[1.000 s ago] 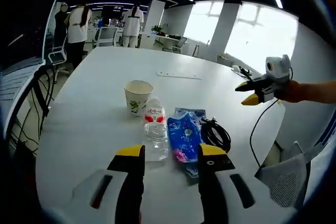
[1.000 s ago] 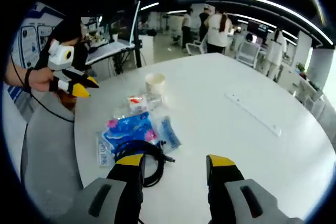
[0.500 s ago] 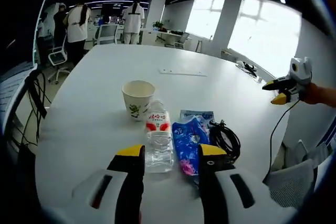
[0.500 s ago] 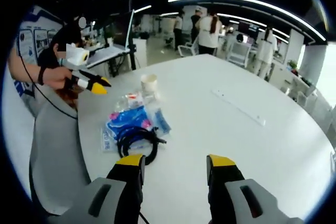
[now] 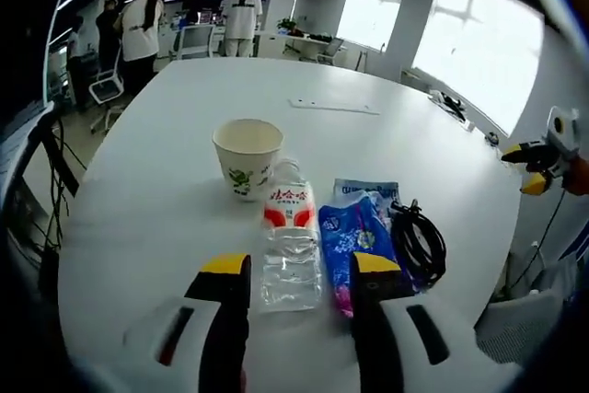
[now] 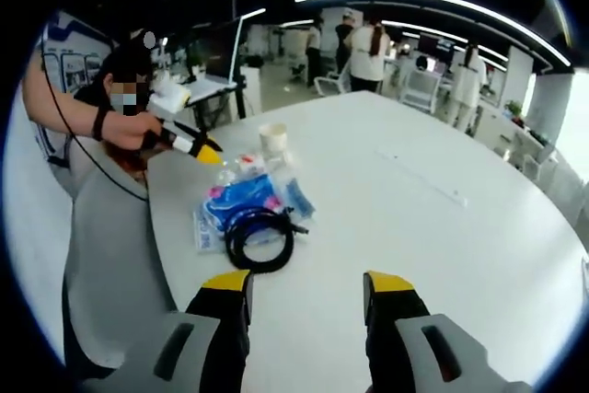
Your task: Arrange the tabletop items into an orderly group along one side of the table until the central work area is clear of visible clutter.
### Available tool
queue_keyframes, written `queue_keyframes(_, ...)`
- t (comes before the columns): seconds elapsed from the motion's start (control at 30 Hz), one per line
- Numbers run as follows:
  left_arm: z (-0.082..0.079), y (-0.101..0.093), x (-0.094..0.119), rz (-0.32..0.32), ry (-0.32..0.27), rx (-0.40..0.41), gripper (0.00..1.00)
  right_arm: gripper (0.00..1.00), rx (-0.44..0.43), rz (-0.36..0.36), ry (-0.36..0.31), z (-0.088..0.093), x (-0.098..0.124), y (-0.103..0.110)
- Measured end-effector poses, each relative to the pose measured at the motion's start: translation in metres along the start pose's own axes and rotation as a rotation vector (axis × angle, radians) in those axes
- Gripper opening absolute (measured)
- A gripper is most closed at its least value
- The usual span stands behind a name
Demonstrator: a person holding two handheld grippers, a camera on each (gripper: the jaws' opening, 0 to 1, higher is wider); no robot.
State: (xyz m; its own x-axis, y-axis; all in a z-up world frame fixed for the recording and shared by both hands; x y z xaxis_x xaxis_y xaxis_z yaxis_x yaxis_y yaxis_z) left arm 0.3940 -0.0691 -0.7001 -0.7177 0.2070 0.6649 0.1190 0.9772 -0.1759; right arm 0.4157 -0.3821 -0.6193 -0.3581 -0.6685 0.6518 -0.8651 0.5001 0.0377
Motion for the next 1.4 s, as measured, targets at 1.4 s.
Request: queue_keyframes(1.4, 0.046, 0.005, 0.01, -0.026, 0.126, -0.021, 0.34, 0.48, -0.084, -0.032, -0.016, -0.001, -0.023, 0.028)
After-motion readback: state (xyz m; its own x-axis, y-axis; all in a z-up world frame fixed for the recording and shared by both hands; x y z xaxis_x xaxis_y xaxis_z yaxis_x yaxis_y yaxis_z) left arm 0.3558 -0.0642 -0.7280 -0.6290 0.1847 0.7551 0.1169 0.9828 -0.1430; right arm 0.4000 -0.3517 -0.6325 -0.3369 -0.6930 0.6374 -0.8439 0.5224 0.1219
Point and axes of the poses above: the point that each gripper's makers call its tool centre point, and the gripper's own axes: x roughly backward along the fingers, y roughly to its left, z roughly out of its underside, the point moved 1 cm from there along x, roughly backward along the fingers, and after that the axes turned 3 degrees about -x, right-handed, at the moved point
